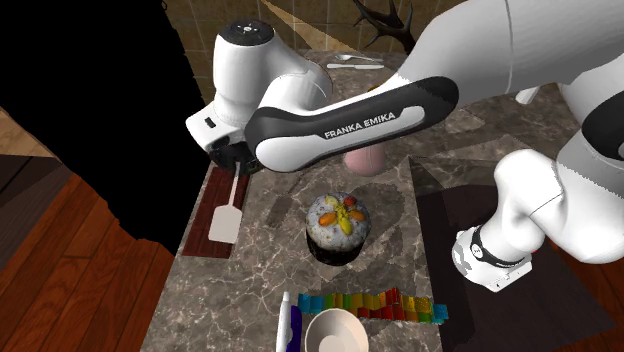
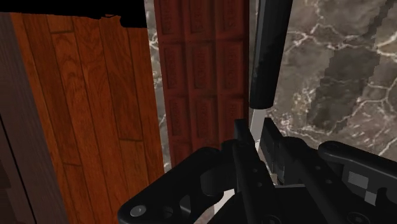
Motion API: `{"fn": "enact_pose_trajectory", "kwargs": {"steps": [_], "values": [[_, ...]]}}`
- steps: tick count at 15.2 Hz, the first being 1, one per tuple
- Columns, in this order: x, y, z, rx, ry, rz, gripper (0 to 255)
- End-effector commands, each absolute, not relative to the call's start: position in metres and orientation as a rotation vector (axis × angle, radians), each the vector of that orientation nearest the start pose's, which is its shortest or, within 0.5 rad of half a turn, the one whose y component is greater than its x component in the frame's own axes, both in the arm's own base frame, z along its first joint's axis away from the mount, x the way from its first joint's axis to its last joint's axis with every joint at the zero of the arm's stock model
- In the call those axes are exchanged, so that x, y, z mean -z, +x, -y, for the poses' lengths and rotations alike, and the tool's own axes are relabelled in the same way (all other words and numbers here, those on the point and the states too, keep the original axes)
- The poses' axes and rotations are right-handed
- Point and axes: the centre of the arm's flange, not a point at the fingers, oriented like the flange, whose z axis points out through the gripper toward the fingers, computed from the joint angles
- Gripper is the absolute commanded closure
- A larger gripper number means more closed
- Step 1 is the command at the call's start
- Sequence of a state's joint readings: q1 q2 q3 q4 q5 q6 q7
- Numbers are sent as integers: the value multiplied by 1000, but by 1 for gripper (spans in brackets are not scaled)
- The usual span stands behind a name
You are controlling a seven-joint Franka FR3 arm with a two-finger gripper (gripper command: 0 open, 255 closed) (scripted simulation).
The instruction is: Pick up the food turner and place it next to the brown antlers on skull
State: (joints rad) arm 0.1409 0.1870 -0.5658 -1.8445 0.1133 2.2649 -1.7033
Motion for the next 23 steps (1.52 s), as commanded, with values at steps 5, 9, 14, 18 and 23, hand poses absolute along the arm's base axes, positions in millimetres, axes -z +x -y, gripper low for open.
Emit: {"fn": "enact_pose_trajectory", "kwargs": {"steps": [5, 9, 14, 18, 23], "values": [[-497, 580, 240, 213, -2741, 1954, 255], [-518, 580, 240, 213, -2741, 1954, 255], [-544, 580, 240, 213, -2741, 1954, 255], [-565, 580, 240, 213, -2741, 1954, 255], [-592, 580, 240, 213, -2741, 1954, 255]]}}
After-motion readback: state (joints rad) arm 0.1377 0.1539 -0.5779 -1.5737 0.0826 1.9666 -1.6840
